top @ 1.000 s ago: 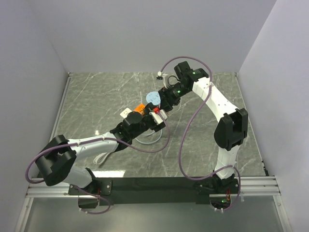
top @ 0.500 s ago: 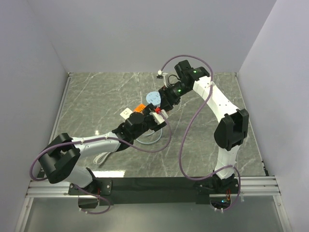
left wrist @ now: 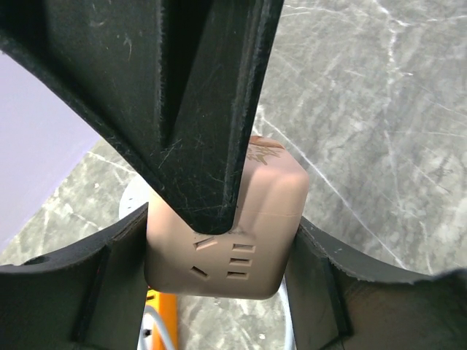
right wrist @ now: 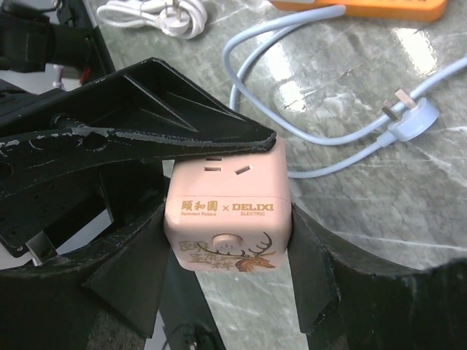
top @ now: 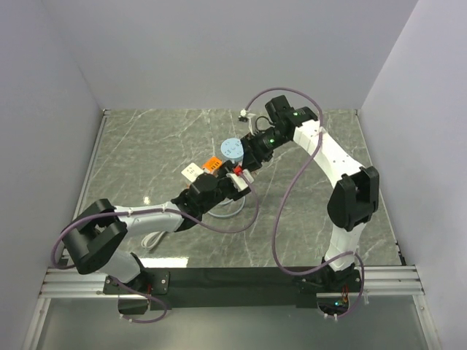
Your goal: Insert the plug
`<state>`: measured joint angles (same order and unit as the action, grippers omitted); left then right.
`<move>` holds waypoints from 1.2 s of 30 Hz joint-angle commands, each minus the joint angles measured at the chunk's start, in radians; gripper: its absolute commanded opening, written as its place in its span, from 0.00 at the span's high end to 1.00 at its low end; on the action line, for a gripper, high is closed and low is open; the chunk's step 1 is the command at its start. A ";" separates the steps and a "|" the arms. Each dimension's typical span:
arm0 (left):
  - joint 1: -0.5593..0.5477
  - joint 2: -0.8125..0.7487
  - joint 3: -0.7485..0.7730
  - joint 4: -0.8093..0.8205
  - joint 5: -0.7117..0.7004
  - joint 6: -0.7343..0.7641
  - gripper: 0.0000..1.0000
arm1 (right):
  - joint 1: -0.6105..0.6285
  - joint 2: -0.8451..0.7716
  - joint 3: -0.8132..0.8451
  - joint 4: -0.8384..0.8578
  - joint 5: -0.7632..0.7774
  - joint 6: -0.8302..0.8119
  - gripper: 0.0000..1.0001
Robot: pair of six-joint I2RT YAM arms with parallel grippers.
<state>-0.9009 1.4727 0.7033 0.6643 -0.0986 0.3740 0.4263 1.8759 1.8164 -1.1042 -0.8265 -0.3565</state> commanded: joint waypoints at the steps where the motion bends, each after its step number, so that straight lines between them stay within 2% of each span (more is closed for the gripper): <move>1: -0.007 0.014 -0.031 0.118 0.036 -0.058 0.99 | 0.008 -0.127 -0.107 0.150 -0.048 0.054 0.43; 8: -0.007 0.006 -0.070 0.245 0.042 -0.156 0.99 | 0.009 -0.287 -0.333 0.443 0.009 0.289 0.14; 9: -0.007 0.006 -0.071 0.268 0.037 -0.167 0.99 | 0.009 -0.317 -0.373 0.501 0.018 0.312 0.06; 13: -0.006 0.012 -0.070 0.285 0.036 -0.204 0.99 | 0.032 -0.371 -0.439 0.578 0.072 0.396 0.05; 21: -0.007 -0.005 -0.097 0.365 0.053 -0.293 0.99 | 0.080 -0.440 -0.542 0.670 0.302 0.478 0.04; 26: -0.007 -0.003 -0.085 0.350 0.053 -0.294 0.99 | 0.098 -0.442 -0.568 0.672 0.310 0.468 0.05; 28: -0.006 -0.006 -0.088 0.347 0.050 -0.290 0.99 | 0.101 -0.446 -0.577 0.682 0.306 0.467 0.07; 30: -0.007 -0.006 -0.088 0.340 0.045 -0.288 0.99 | 0.101 -0.446 -0.578 0.682 0.302 0.464 0.17; 31: -0.006 -0.006 -0.088 0.339 0.042 -0.288 0.99 | 0.103 -0.442 -0.575 0.679 0.305 0.461 0.28; 34: -0.007 -0.003 -0.080 0.328 0.022 -0.285 0.99 | 0.101 -0.439 -0.568 0.662 0.317 0.458 0.53; 36: -0.007 -0.005 -0.077 0.322 0.004 -0.287 0.99 | 0.103 -0.440 -0.568 0.655 0.334 0.458 0.63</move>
<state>-0.9070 1.4857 0.6090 0.9222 -0.0692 0.1028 0.5240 1.4746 1.2373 -0.4713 -0.5312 0.0990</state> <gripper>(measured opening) 0.657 0.668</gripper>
